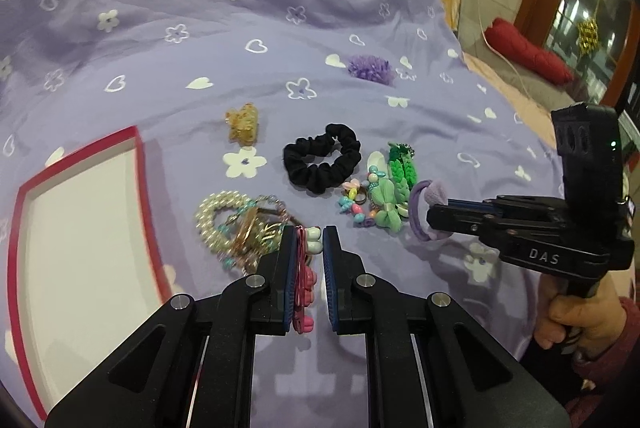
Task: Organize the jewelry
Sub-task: 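Carry both clips into the red box lid and open both tools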
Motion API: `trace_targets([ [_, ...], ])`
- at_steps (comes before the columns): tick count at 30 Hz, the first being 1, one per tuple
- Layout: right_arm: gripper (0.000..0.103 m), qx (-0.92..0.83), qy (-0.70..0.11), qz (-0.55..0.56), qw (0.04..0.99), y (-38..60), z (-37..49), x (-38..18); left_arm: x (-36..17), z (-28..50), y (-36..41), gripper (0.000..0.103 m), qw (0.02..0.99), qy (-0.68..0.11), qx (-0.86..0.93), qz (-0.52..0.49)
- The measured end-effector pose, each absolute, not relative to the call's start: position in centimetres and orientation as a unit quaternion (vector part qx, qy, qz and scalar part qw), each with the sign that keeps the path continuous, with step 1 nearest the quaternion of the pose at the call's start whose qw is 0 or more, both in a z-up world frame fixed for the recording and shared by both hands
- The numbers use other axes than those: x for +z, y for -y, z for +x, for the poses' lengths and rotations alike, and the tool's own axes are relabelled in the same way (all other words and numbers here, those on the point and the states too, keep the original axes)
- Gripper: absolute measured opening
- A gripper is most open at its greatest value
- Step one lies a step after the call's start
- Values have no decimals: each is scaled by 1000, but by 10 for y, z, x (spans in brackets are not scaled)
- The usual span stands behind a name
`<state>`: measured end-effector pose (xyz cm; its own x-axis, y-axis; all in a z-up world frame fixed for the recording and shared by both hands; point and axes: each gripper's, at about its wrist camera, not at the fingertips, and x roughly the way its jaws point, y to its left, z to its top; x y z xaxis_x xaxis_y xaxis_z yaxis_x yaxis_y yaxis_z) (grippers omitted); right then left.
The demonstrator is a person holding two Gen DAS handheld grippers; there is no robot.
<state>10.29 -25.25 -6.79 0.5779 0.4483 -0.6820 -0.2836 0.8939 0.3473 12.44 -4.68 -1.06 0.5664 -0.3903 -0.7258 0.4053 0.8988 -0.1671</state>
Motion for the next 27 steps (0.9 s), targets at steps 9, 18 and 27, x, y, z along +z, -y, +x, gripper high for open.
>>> trace_targets([
  [9, 12, 240, -397, 89, 881, 221, 95, -54, 3, 99, -5, 11, 901, -393, -179, -49],
  [18, 12, 290, -393, 71, 870, 174, 91, -47, 0, 83, -56, 11, 910, -389, -124, -77],
  [27, 12, 353, -393, 46, 848, 107, 89, -43, -11, 77, -110, 11, 910, -398, -62, -94],
])
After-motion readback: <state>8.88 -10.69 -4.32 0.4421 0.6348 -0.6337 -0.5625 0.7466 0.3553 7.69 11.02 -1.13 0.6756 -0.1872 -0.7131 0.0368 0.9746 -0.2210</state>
